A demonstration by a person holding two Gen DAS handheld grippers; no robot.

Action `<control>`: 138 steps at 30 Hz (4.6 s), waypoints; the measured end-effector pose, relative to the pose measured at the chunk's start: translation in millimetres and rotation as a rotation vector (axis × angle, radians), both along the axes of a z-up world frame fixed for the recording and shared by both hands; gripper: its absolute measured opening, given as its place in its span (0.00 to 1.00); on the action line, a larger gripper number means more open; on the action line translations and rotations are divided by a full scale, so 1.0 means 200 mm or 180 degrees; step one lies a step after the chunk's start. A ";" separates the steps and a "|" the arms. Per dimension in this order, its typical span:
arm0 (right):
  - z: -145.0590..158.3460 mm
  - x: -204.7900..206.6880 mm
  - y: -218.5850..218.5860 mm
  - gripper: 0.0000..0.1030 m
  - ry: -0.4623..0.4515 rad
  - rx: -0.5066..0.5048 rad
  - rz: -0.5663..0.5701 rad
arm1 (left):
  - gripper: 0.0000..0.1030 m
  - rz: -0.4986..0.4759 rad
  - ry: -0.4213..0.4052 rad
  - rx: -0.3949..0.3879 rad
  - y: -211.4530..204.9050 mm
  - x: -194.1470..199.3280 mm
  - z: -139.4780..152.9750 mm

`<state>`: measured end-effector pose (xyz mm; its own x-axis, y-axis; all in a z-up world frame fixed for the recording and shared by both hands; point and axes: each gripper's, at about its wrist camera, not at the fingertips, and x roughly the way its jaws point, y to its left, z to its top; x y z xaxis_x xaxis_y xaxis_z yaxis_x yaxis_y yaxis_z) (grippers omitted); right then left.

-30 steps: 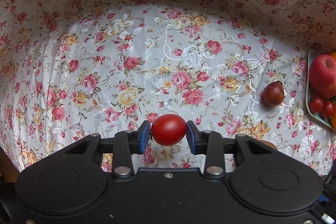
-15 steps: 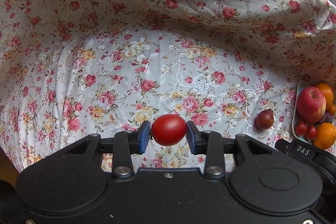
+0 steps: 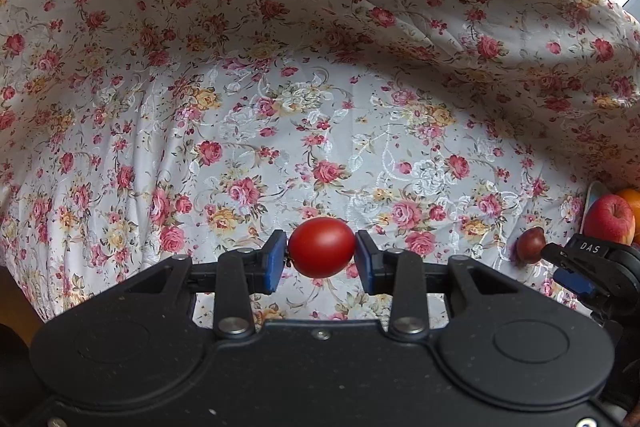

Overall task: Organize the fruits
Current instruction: 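Close the right tool on the small brown pear and lift it, then carry the cherry tomato and brown pear over the white box, then lower the pear and tomato into the white box and open both tools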

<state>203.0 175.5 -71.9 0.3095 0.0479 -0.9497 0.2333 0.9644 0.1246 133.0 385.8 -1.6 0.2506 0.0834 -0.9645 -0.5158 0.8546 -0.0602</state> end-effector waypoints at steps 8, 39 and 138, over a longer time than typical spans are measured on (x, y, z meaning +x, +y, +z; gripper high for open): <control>0.00 0.03 0.07 0.31 -0.0100 -0.0161 0.0169 | 0.44 -0.0019 0.0010 -0.0018 0.00 0.00 0.00; -0.07 -0.02 0.07 0.32 0.0266 0.0130 0.0040 | 0.44 -0.0064 0.0047 -0.0023 0.00 0.00 -0.02; 0.41 -1.12 -2.30 0.32 0.0106 -0.0177 -0.2122 | 0.44 -0.2687 -0.0077 -0.0118 -2.62 -0.09 -0.10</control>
<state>-20.5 -284.2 10.6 0.2263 -0.1928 -0.9548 0.7843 0.6173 0.0612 115.4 -137.6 -22.1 0.2352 -0.1726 -0.9565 0.2966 0.9499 -0.0985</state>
